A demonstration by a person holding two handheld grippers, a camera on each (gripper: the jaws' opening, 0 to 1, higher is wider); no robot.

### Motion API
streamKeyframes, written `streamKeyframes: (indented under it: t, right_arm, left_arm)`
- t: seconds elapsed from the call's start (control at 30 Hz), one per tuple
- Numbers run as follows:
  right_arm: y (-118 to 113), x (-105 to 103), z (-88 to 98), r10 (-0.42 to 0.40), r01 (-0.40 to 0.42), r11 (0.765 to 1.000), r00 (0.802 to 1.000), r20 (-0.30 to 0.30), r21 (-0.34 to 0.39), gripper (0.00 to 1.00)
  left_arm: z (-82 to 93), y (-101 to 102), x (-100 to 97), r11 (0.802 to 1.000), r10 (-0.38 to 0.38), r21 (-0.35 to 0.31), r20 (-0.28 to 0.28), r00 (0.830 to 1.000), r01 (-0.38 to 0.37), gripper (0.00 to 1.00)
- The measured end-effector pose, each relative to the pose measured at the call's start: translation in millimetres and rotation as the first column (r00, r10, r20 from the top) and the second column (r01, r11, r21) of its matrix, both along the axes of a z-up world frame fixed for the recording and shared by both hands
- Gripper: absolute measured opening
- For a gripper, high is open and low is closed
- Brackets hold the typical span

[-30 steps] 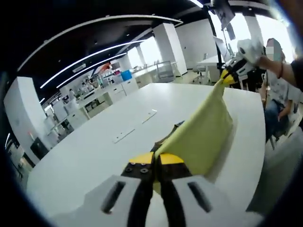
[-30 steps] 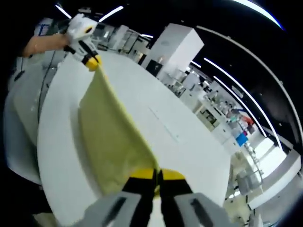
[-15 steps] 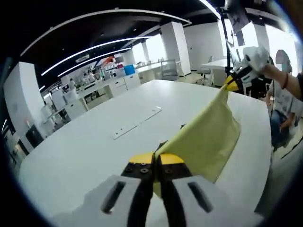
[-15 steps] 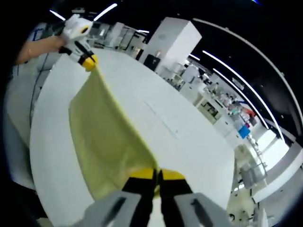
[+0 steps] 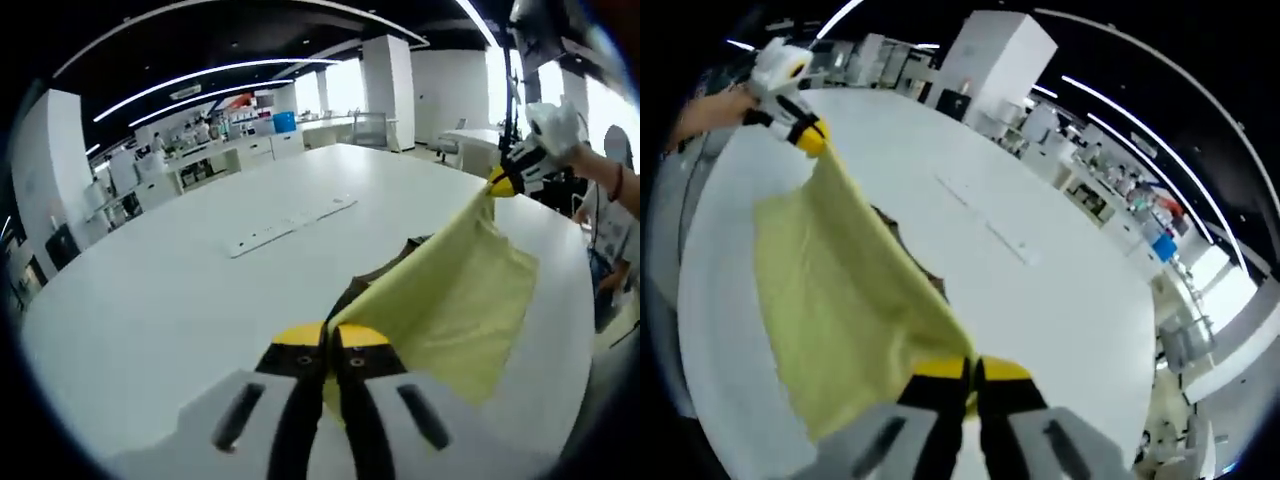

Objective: Fold the garment on the visible template until the final outline fits inside the template.

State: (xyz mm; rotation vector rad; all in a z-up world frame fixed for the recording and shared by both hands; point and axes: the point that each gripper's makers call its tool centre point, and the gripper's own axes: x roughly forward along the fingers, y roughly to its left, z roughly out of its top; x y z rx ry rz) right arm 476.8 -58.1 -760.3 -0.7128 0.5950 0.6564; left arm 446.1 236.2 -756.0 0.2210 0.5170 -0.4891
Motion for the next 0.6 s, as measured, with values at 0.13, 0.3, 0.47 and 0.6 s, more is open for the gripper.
streamKeyframes:
  t: [0.13, 0.3, 0.47, 0.6]
  right_arm:
    - [-0.2, 10.9, -16.1, -0.009, 0.009, 1.0, 1.0, -0.021, -0.021, 0.0]
    - [-0.7, 17.1, -35.4, -0.043, 0.042, 0.999, 0.998, -0.051, -0.026, 0.0]
    - [1.8, 27.0, -51.2, -0.048, 0.045, 0.997, 0.998, -0.043, -0.067, 0.0]
    - [2.1, 32.8, -63.2, -0.048, 0.043, 0.996, 0.997, -0.062, -0.073, 0.0]
  left_arm:
    - [-11.3, 6.9, 13.2, 1.0, 0.021, -0.014, -0.01, 1.0, -0.021, 0.01]
    - [-25.4, 8.6, 27.8, 0.999, 0.025, -0.032, -0.031, 0.999, -0.026, 0.0]
    - [-40.5, 13.1, 37.6, 0.999, 0.031, -0.026, -0.053, 0.998, -0.032, 0.0]
    - [-50.9, 14.5, 40.5, 0.998, 0.039, -0.038, -0.083, 0.996, -0.042, 0.0]
